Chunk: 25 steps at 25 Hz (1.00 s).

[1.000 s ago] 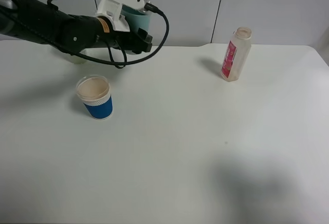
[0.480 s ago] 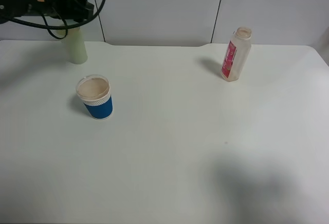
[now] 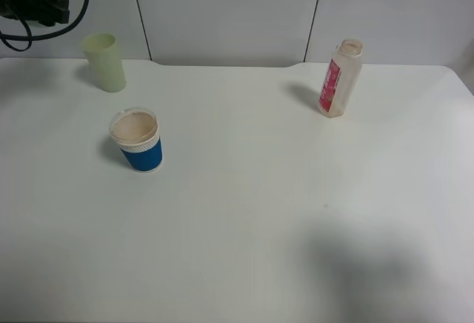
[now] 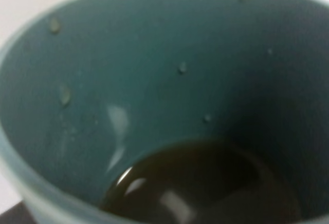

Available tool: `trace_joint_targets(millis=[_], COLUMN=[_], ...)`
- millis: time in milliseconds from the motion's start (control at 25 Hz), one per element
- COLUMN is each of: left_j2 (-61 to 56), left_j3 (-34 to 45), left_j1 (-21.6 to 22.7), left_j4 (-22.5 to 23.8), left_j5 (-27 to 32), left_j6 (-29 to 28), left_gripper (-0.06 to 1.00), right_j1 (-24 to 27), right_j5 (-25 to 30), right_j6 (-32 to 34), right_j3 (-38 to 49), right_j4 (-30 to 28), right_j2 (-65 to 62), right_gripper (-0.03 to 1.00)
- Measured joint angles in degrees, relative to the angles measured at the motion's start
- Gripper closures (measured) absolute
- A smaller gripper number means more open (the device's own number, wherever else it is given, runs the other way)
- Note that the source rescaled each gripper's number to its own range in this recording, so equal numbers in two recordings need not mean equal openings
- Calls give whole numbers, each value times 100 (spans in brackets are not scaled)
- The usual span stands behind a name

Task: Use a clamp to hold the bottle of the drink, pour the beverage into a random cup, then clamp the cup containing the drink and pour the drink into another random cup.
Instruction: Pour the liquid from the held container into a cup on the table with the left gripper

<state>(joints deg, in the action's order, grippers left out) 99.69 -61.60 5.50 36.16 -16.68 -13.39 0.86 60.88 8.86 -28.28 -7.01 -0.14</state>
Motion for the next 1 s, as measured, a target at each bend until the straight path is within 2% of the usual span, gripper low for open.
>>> trace_joint_targets(millis=[280,480,800,1000], left_j2=[0,191,648,978], left_j3=[0,0,-97,-614], left_j1=[467,676,721,721], left_j4=[346,386,391,391], left_j5=[-256,-640,-802,-821], left_j6=[0,177,661,738], left_gripper=[94,94,94,94], right_j1=[0,0,0,0], right_j5=[0,0,0,0], right_j6=[0,0,0,0], right_j3=[0,0,0,0], right_j4=[0,0,0,0], right_j2=[0,0,0,0], right_gripper=[-3,-3,-3,-3])
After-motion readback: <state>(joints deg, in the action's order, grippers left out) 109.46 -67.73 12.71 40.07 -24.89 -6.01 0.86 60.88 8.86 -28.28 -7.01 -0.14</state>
